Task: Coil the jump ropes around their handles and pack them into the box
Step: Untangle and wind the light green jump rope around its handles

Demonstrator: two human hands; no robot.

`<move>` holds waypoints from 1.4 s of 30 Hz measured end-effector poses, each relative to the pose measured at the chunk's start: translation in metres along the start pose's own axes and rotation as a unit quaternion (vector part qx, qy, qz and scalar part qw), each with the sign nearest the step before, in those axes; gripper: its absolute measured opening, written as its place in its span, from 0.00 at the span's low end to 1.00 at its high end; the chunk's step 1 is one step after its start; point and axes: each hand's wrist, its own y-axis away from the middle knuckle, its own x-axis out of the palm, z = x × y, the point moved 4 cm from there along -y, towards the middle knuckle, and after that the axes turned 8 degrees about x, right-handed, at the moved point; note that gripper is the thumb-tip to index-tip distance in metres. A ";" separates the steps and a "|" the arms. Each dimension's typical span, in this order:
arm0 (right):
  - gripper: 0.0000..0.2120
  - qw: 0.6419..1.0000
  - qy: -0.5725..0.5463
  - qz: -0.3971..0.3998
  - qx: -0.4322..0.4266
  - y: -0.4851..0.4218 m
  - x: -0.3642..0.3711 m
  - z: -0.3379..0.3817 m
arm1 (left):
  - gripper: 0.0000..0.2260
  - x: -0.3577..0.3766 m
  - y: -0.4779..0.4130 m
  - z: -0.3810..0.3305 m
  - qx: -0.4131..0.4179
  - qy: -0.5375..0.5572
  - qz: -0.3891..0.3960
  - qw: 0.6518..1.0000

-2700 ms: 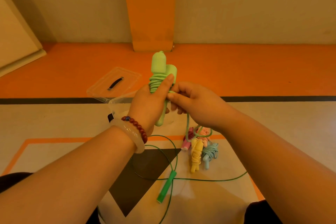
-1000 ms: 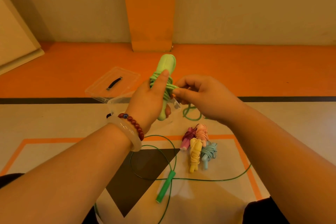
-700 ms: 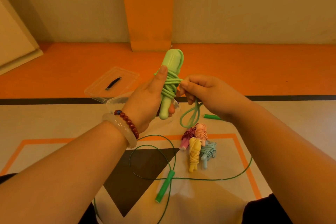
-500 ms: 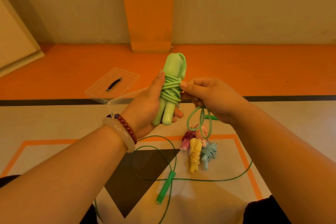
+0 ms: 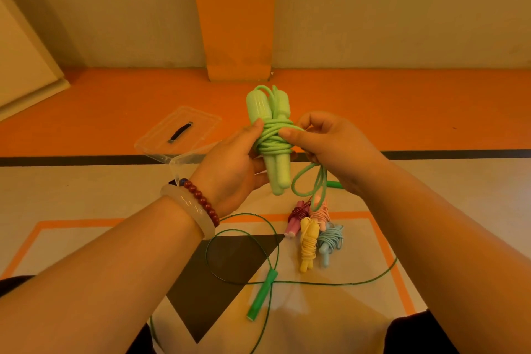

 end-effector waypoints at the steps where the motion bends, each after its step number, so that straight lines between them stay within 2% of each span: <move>1: 0.10 1.000 0.011 0.001 -0.003 0.001 0.005 -0.001 | 0.18 0.002 0.001 0.000 0.001 0.007 -0.006 1.000; 4: 0.09 0.998 0.048 0.015 -0.025 0.006 0.020 -0.004 | 0.19 -0.001 0.003 -0.003 0.053 -0.029 -0.074 0.995; 7: 0.09 0.993 0.096 0.058 -0.030 0.005 0.023 -0.001 | 0.15 -0.011 0.001 -0.008 0.092 -0.071 -0.139 0.983; 12: 0.06 0.968 0.236 0.079 -0.043 0.002 0.006 0.004 | 0.11 -0.014 -0.003 -0.011 0.066 -0.036 -0.117 0.990; 15: 0.07 0.972 0.220 0.075 -0.029 -0.001 -0.009 0.001 | 0.08 -0.011 -0.002 -0.012 0.041 -0.001 -0.081 0.996; 17: 0.12 0.972 0.218 0.087 -0.015 0.000 -0.017 -0.001 | 0.08 -0.010 -0.002 -0.014 0.032 0.012 -0.071 0.997; 20: 0.14 0.986 0.142 0.085 0.015 0.000 -0.025 -0.010 | 0.09 -0.013 -0.002 -0.016 0.024 0.030 -0.076 0.996; 23: 0.09 0.997 -0.003 0.035 0.071 -0.003 -0.029 -0.025 | 0.10 -0.019 -0.003 -0.017 0.025 0.032 -0.086 0.995; 25: 0.05 0.993 -0.053 0.025 0.105 -0.004 -0.026 -0.034 | 0.10 -0.022 -0.003 -0.016 0.023 0.030 -0.095 0.995; 28: 0.07 0.975 -0.167 -0.026 0.141 -0.007 -0.023 -0.042 | 0.09 -0.026 -0.004 -0.014 0.013 0.048 -0.113 0.992; 31: 0.08 0.928 -0.275 -0.146 0.206 -0.009 -0.035 -0.051 | 0.09 -0.036 -0.007 -0.019 0.019 0.066 -0.143 0.987; 33: 0.07 0.896 -0.303 -0.211 0.246 -0.008 -0.044 -0.059 | 0.10 -0.043 -0.008 -0.022 0.028 0.059 -0.166 0.984; 36: 0.06 0.875 -0.305 -0.245 0.285 -0.007 -0.044 -0.067 | 0.09 -0.046 -0.008 -0.021 0.035 0.049 -0.186 0.981; 40: 0.12 0.864 -0.336 -0.212 0.308 -0.006 -0.034 -0.070 | 0.08 -0.045 -0.010 -0.018 0.040 0.046 -0.185 0.981; 42: 0.18 0.886 -0.299 -0.183 0.302 -0.008 -0.034 -0.068 | 0.08 -0.046 -0.012 -0.016 0.049 0.029 -0.184 0.981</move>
